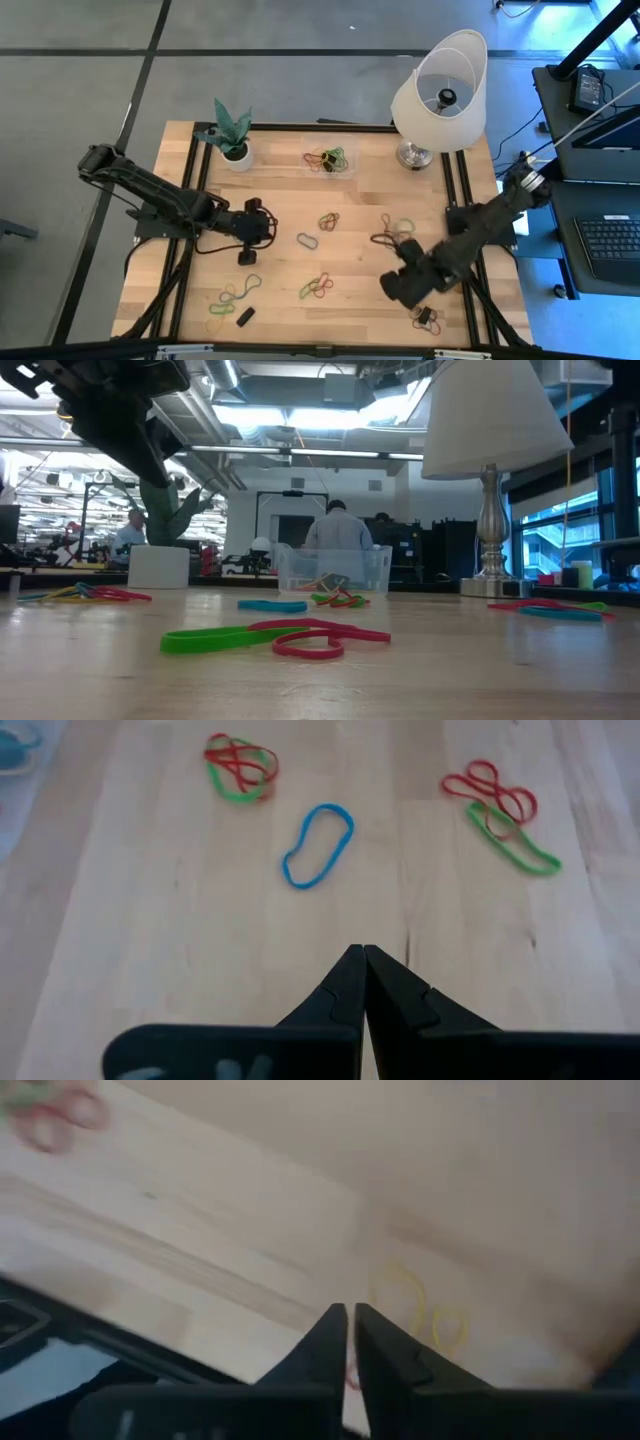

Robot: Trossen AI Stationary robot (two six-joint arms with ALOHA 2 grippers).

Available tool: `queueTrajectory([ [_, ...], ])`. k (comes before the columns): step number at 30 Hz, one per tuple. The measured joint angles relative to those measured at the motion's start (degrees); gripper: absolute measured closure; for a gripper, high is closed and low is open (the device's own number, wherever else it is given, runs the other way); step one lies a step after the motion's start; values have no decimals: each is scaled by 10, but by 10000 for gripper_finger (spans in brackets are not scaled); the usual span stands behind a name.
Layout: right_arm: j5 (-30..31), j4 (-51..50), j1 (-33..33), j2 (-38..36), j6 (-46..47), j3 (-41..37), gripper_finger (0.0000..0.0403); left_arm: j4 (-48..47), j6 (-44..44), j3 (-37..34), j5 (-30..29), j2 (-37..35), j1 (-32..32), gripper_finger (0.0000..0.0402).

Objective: Pick and place rubber bands into bin
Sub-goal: Put the black rubber band into the transparent bin

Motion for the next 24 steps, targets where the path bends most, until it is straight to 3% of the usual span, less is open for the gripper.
queueTrajectory([
  [6,-53,0,75,36,135,0,325,1,24,0,28,0,0,400],
  [10,-106,6,93,58,139,-4,289,1,29,0,28,0,0,400],
  [24,-125,32,98,141,106,-4,159,3,8,0,54,1,0,399],
])
